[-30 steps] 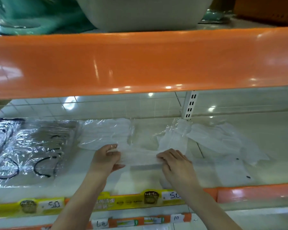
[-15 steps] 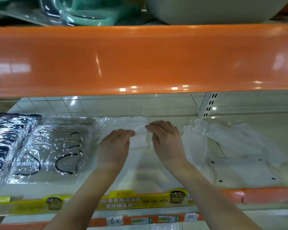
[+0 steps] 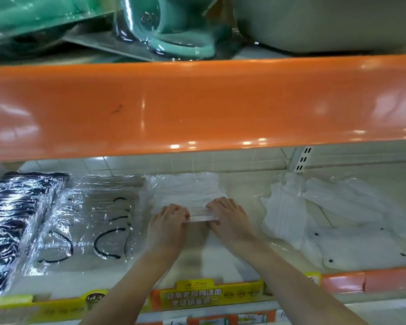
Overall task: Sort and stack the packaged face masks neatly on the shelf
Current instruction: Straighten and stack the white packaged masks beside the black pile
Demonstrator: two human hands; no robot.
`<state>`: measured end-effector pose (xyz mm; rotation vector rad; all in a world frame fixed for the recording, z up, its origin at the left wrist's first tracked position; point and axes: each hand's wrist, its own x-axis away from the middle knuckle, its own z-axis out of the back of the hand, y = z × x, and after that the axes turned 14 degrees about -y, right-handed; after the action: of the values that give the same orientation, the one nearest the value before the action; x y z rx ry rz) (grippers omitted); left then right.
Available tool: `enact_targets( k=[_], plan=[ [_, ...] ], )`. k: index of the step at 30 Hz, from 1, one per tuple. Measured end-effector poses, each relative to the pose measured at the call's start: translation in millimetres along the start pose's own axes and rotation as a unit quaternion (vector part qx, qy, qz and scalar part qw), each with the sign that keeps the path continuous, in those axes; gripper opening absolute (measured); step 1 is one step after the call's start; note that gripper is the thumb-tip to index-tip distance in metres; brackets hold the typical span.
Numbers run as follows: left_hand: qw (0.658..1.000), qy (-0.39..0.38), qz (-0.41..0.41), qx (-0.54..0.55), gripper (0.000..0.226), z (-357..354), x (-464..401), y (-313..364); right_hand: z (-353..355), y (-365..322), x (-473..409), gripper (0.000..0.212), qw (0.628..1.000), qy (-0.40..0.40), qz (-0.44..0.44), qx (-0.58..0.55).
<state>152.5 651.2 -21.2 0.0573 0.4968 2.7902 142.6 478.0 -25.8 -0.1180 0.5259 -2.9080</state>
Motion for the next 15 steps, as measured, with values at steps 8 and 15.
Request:
enact_targets(
  k=[8,15],
  plan=[
    [0.997,0.013,0.014,-0.075,0.029,6.0,-4.5,-11.7,1.9,-8.6,-9.9,0.042,0.997,0.056,-0.029,0.053],
    [0.995,-0.059,0.043,-0.069,0.016,9.6,-7.0,-14.4,-3.5,-15.2,-3.5,0.02,0.999,0.037,-0.014,0.036]
  ],
)
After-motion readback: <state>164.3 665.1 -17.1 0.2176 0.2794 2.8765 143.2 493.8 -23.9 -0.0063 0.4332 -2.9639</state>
